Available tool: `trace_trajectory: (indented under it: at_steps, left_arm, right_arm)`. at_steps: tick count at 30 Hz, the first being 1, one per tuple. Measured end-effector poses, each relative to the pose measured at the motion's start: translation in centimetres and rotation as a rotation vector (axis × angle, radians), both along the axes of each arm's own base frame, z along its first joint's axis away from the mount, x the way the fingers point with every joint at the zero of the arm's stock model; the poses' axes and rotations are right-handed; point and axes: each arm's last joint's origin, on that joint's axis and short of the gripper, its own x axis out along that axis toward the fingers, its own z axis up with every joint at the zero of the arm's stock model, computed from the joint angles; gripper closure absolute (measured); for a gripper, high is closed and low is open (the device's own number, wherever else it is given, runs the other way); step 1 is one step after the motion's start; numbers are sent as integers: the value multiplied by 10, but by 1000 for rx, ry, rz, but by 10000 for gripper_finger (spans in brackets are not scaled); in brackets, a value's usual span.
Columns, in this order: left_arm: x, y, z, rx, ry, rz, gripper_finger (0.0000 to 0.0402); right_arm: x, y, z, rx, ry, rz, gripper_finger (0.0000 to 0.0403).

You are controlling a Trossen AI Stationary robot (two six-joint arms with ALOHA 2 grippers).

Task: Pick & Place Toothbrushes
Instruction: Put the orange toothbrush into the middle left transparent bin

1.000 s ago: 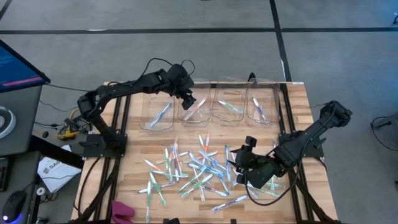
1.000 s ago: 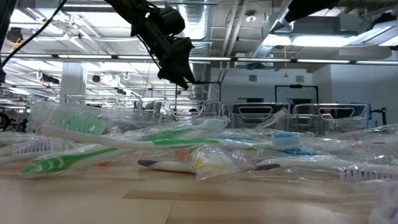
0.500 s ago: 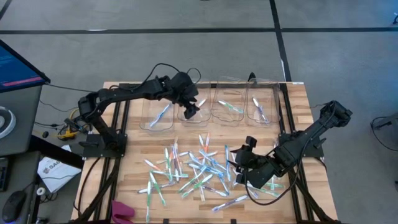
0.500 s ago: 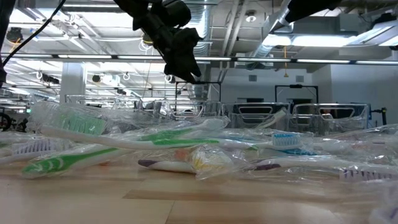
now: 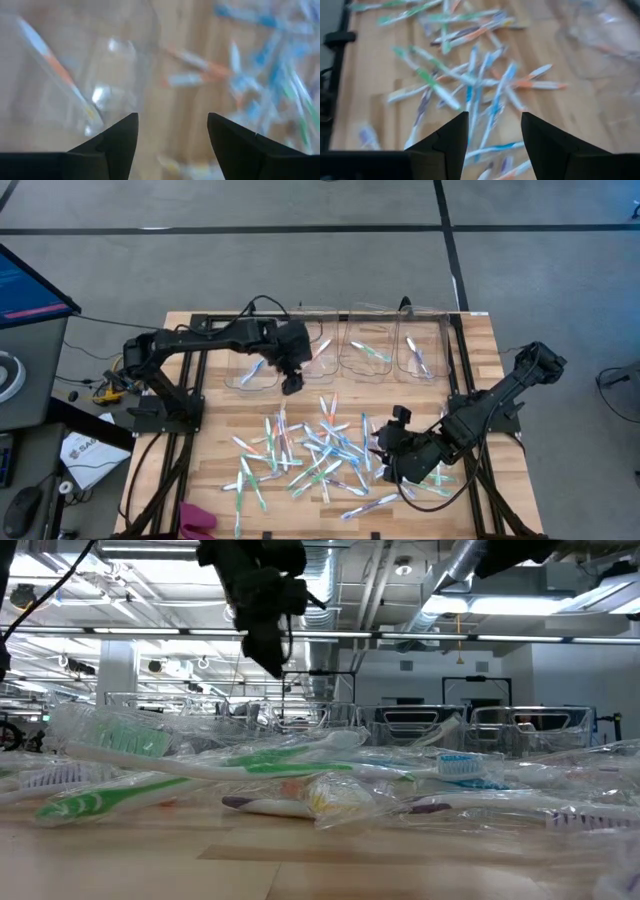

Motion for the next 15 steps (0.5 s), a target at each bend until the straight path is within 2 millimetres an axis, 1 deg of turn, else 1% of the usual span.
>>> trace_trajectory:
  at_steps: [2, 4, 7, 12, 15]
  left_arm:
    - [-1, -14, 6, -7, -8, -23, 170]
    - [-6, -29, 12, -15, -1, -51, 172]
    - [-14, -52, 25, -9, -35, -99, 177]
    - [-44, -85, 31, 20, -74, -150, 185]
    - [-65, -97, 32, 44, -119, -146, 188]
  right_arm:
    - [-1, 1, -1, 34, 17, 4, 230]
    - [-2, 2, -1, 56, 28, 1, 232]
    - [-5, 3, -3, 75, 53, -4, 235]
    - [-13, 8, -5, 96, 79, -22, 237]
    - [-18, 12, -6, 100, 96, -28, 236]
